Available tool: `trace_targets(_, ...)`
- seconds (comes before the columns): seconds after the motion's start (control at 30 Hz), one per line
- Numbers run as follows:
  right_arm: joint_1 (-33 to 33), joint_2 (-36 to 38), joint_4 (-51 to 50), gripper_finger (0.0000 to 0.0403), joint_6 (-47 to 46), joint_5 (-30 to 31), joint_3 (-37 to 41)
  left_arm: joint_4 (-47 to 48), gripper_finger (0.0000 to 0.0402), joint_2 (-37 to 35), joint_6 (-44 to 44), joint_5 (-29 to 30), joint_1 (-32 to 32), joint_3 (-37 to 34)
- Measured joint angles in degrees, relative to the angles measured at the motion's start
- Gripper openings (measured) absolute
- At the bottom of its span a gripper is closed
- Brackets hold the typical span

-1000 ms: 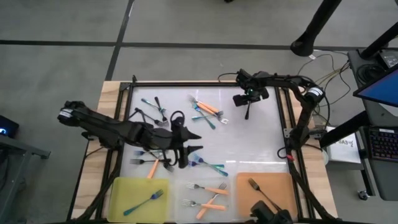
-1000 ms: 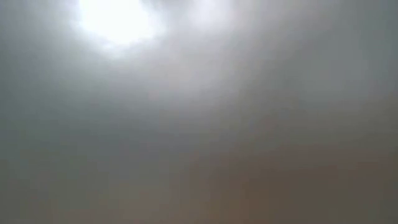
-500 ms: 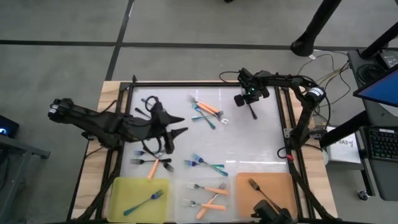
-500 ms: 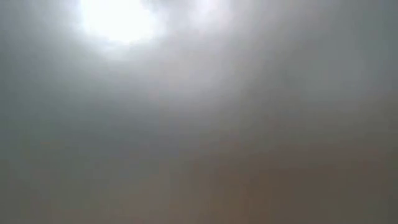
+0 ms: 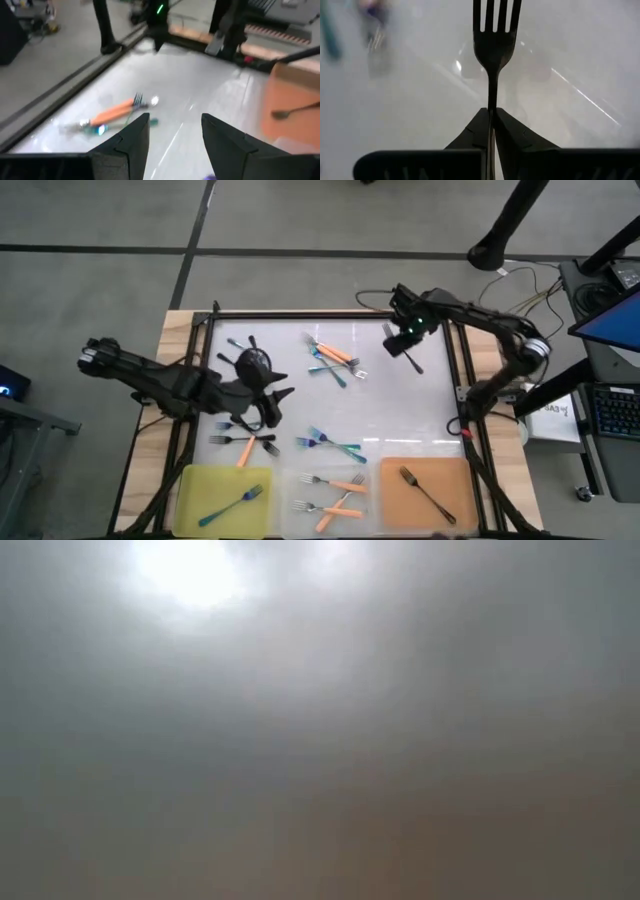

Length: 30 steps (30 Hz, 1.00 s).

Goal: Sort silverware by color (type)
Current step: Put the black spoon into the orange bin

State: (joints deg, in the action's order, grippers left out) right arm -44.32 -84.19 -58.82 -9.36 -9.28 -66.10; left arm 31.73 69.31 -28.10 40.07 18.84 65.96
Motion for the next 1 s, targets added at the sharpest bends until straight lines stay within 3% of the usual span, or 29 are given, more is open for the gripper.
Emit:
trace_targets(0.23,15.3,15.1,-6.4,0.0009,-5.7,-0.4,3.3,0.2,0.016,-0.7,-6.0,1.1,0.1,-7.7)
trace_targets(0.4,32.5,25.1,-5.9,0.0009,-17.7,-1.1,7.3,0.2,0.016,-1.1,-8.4,1.5,0.1,-10.0)
trace_targets(0.57,51.7,30.9,-0.2,0.0009,-32.5,4.5,13.5,0.1,0.016,-1.3,-7.7,2.9,0.1,-10.0)
trace_targets(0.8,75.1,28.9,15.1,0.0009,-41.7,4.8,20.2,0.0,0.016,-1.9,-7.3,4.5,0.1,-10.0)
trace_targets(1.0,85.3,22.3,21.7,0.0009,-46.1,4.8,20.4,-0.1,0.016,-2.0,-7.2,4.6,0.1,-9.7)
